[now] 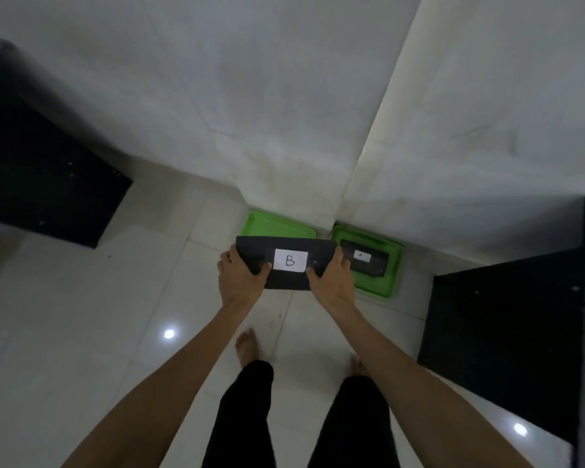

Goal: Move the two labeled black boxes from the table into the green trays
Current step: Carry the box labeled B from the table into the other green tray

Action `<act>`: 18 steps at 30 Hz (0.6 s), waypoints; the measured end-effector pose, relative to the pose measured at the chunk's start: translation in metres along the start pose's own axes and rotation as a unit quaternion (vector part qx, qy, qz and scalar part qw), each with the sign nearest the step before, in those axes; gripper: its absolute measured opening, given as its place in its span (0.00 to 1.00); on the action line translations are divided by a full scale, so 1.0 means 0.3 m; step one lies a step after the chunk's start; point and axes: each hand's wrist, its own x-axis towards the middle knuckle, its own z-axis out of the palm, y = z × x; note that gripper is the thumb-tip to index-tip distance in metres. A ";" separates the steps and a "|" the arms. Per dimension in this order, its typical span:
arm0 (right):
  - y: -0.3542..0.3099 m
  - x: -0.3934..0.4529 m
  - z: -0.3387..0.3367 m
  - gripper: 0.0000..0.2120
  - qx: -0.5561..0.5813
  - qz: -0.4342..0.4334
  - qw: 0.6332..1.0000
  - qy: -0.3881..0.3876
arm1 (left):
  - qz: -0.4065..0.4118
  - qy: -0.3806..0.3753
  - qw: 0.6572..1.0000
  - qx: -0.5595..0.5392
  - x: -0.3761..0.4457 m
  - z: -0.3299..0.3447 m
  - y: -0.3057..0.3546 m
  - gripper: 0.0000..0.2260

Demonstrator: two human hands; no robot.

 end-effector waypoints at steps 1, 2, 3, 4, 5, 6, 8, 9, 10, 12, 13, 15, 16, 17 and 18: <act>-0.008 0.043 0.061 0.43 0.003 0.012 1.000 0.003 | 0.008 -0.014 1.000 0.008 0.069 0.025 -0.044 0.37; -0.011 0.088 0.125 0.42 0.007 0.025 1.000 0.003 | 0.016 -0.024 0.999 0.016 0.134 0.056 -0.089 0.37; -0.010 0.137 0.192 0.42 0.012 0.038 0.999 0.003 | 0.025 -0.032 0.999 0.023 0.201 0.091 -0.136 0.37; -0.007 0.192 0.259 0.41 0.017 0.048 0.999 0.002 | 0.032 -0.037 0.998 0.028 0.270 0.133 -0.183 0.37; -0.002 0.252 0.328 0.40 0.020 0.053 0.998 0.000 | 0.037 -0.042 0.998 0.033 0.340 0.179 -0.233 0.38; 0.006 0.320 0.399 0.39 0.024 0.057 0.998 0.000 | 0.043 -0.046 0.997 0.039 0.416 0.229 -0.281 0.38; 0.035 0.479 0.543 0.38 0.032 0.063 0.997 0.003 | 0.056 -0.057 0.996 0.045 0.580 0.348 -0.379 0.39; 0.057 0.564 0.617 0.38 0.038 0.067 0.997 0.006 | 0.063 -0.063 0.995 0.045 0.663 0.416 -0.433 0.39; 0.082 0.653 0.692 0.38 0.046 0.066 0.997 0.009 | 0.070 -0.067 0.994 0.046 0.746 0.487 -0.487 0.39; 0.143 0.824 0.837 0.37 0.057 0.061 0.996 0.014 | 0.094 -0.076 0.991 0.051 0.903 0.627 -0.591 0.39; 0.176 0.905 0.905 0.37 0.058 0.059 0.996 0.017 | 0.104 -0.080 0.990 0.052 0.979 0.696 -0.637 0.39; 0.243 1.050 1.025 0.38 0.054 0.060 0.997 0.022 | 0.118 -0.084 0.988 0.059 1.111 0.823 -0.710 0.37; 0.273 1.113 1.077 0.39 0.054 0.062 0.996 0.023 | 0.120 -0.087 0.987 0.063 1.167 0.881 -0.737 0.37; 0.300 1.174 1.125 0.39 0.056 0.067 0.996 0.024 | 0.121 -0.090 0.987 0.062 1.220 0.936 -0.756 0.36; 0.322 1.233 1.167 0.39 0.059 0.071 0.995 0.027 | 0.122 -0.091 0.987 0.058 1.269 0.985 -0.768 0.36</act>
